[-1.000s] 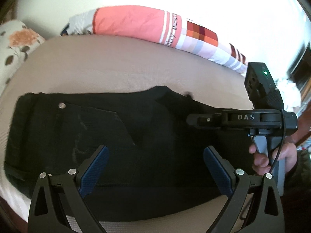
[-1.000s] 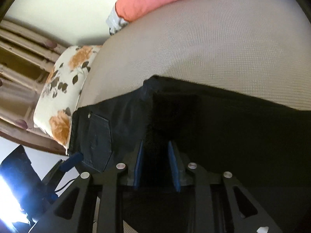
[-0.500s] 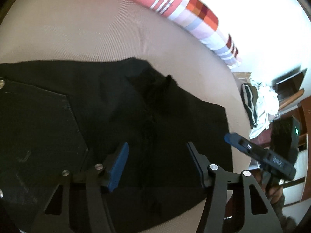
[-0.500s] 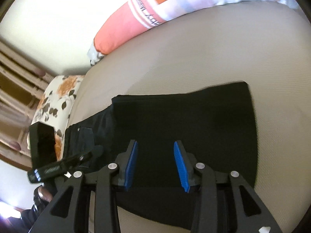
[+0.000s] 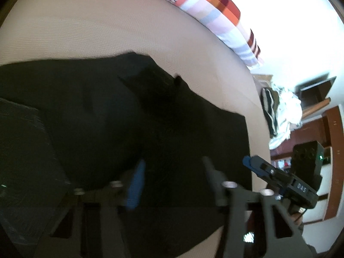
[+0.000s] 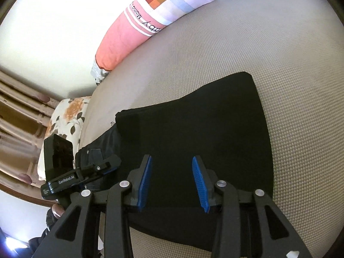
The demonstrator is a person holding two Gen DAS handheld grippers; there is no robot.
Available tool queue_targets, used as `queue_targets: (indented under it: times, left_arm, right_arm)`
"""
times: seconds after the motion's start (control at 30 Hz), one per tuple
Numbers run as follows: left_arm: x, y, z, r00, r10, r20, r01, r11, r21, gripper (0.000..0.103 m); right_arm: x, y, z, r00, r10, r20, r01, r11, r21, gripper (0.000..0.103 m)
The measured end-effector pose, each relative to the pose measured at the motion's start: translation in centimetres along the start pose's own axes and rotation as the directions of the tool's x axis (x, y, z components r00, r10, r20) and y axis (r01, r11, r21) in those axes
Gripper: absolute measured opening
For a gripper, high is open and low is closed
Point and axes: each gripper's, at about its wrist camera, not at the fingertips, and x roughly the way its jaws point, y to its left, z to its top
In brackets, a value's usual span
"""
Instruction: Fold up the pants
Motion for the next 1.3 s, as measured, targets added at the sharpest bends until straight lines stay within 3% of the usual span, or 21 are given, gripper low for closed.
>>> queue_targets:
  times: [0.1,0.13,0.17,0.27,0.4,0.63,0.7,0.8,0.93,1.1,1.3]
  left_arm:
    - [0.7,-0.1,-0.2,1.0,0.014,0.005,-0.014,1.0,0.005,0.025]
    - [0.7,-0.1,-0.1,1.0,0.019,0.008,-0.019,1.0,0.001,0.018]
    - [0.7,0.2,-0.1,1.0,0.021,0.011,-0.021,1.0,-0.016,0.004]
    - [0.4,0.6,-0.4,0.999,0.017,0.029,-0.017,0.999,-0.032,0.003]
    - [-0.6,-0.1,-1.5,0.995,0.038,0.087,-0.04,0.999,0.019,0.003]
    - [-0.1,1.1,-1.6,0.991,0.098,0.089,-0.101,0.995,0.022,0.006]
    - [-0.2,0.4,-1.7,0.983,0.151,0.106,-0.159,0.985,0.064,0.008]
    - [-1.4,-1.0,-1.6,0.952,0.243,0.185,-0.268,0.955,0.124,0.023]
    - [-2.6,-3.1,-1.1,0.932,0.227,0.284,-0.291,0.933,0.21,0.025]
    - [-0.9,-5.1,0.9,0.938,0.191,0.288,-0.28,0.909,0.309,0.026]
    - [3.0,-3.3,3.7,0.944,0.255,0.208,-0.307,0.912,0.274,0.026]
  right_arm:
    - [0.2,-0.3,-0.1,1.0,-0.004,-0.007,0.004,1.0,0.006,0.038]
    - [0.2,-0.3,-0.1,1.0,-0.005,-0.009,0.005,1.0,0.007,0.038]
    - [0.2,-0.4,-0.1,1.0,-0.006,-0.009,0.006,1.0,0.008,0.038]
    - [0.0,-0.3,-0.1,1.0,-0.021,-0.001,0.021,1.0,0.002,0.038]
    - [-0.1,-0.1,-0.1,0.999,-0.037,0.017,0.037,0.999,-0.007,0.039]
    - [1.7,0.5,-0.9,0.991,-0.133,-0.001,0.132,0.986,-0.101,0.041]
    - [1.7,1.0,-0.7,0.987,-0.158,0.007,0.158,0.979,-0.132,0.041]
    - [1.1,1.7,0.0,0.98,-0.192,0.055,0.198,0.965,-0.171,0.041]
    - [0.5,2.1,2.0,0.96,-0.25,0.126,0.272,0.937,-0.217,0.041]
    - [1.5,1.4,4.3,0.937,-0.314,0.15,0.342,0.912,-0.228,0.041]
    - [3.2,0.7,5.0,0.927,-0.351,0.131,0.373,0.899,-0.231,0.038]
